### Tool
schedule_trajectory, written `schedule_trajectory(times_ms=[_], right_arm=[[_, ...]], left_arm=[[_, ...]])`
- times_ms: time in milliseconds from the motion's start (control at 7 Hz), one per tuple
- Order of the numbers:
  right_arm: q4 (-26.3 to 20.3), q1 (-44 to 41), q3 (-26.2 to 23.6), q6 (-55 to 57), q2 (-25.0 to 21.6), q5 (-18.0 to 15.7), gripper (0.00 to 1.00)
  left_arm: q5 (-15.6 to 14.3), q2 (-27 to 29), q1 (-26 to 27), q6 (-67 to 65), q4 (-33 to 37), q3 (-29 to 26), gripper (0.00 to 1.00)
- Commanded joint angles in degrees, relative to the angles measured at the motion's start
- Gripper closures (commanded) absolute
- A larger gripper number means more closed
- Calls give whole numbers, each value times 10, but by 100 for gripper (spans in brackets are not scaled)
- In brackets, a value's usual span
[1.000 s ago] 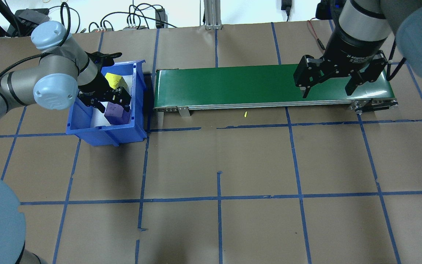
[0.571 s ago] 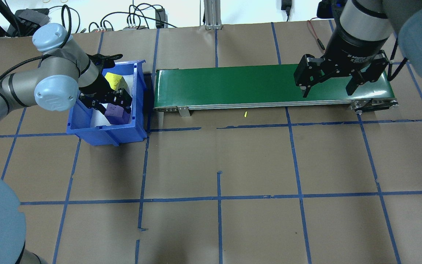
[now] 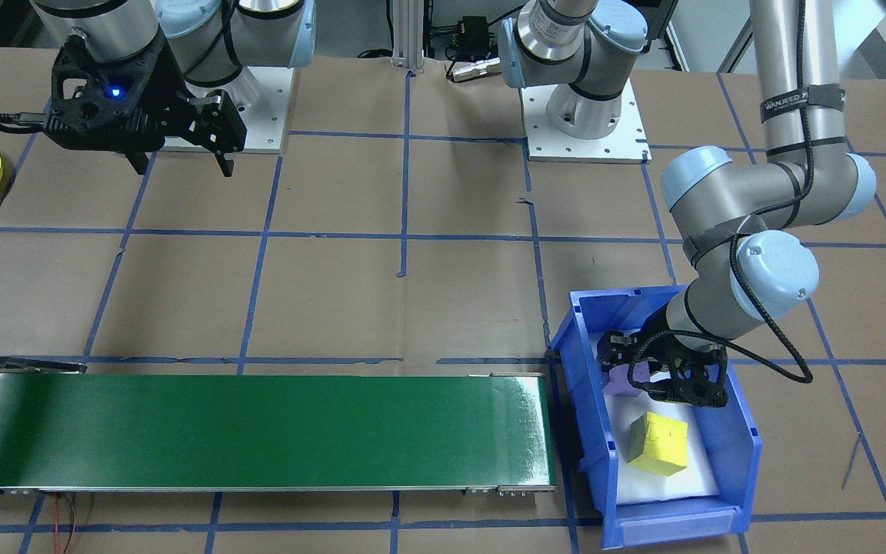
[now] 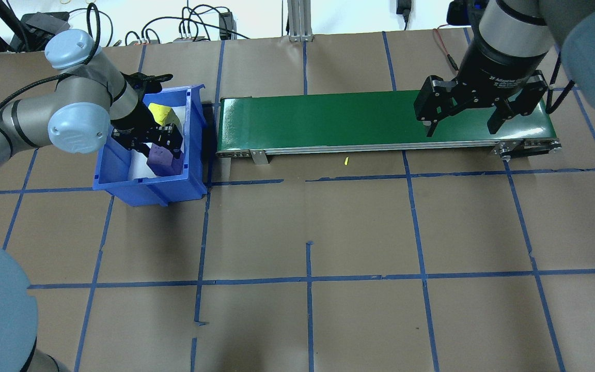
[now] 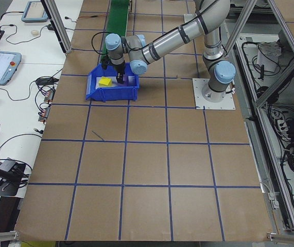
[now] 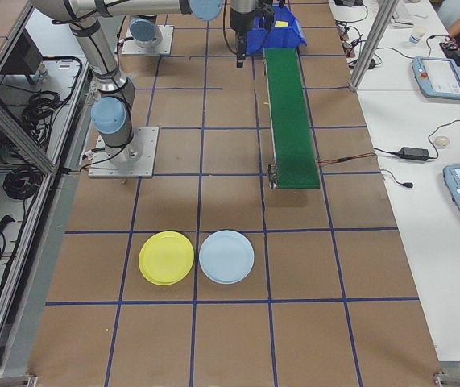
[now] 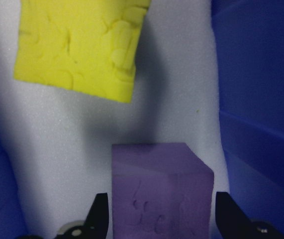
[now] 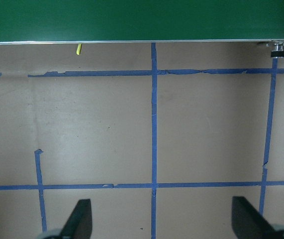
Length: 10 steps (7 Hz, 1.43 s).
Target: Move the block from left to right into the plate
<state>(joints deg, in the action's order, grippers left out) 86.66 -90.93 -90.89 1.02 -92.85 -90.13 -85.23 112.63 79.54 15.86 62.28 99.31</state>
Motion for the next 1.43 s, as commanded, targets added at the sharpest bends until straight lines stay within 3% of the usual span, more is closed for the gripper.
schedule_trajectory(times_ms=[0, 571, 857, 1000, 1143, 1286], right_arm=[[-1, -1, 1, 7, -2, 2, 0], [2, 2, 0, -35, 0, -21, 0], [0, -2, 0, 15, -2, -14, 0], [0, -1, -1, 7, 0, -14, 0], [0, -2, 0, 8, -1, -13, 0], [0, -1, 0, 8, 0, -13, 0]], left_arm=[[-15, -5, 0, 2, -1, -4, 76], [-27, -46, 0, -10, 46, -48, 76], [-20, -72, 5, -40, 147, -115, 76], [-8, -72, 29, -78, 156, -133, 76], [38, -70, 66, -111, 144, -136, 76], [49, -61, 95, -152, 117, -134, 76]])
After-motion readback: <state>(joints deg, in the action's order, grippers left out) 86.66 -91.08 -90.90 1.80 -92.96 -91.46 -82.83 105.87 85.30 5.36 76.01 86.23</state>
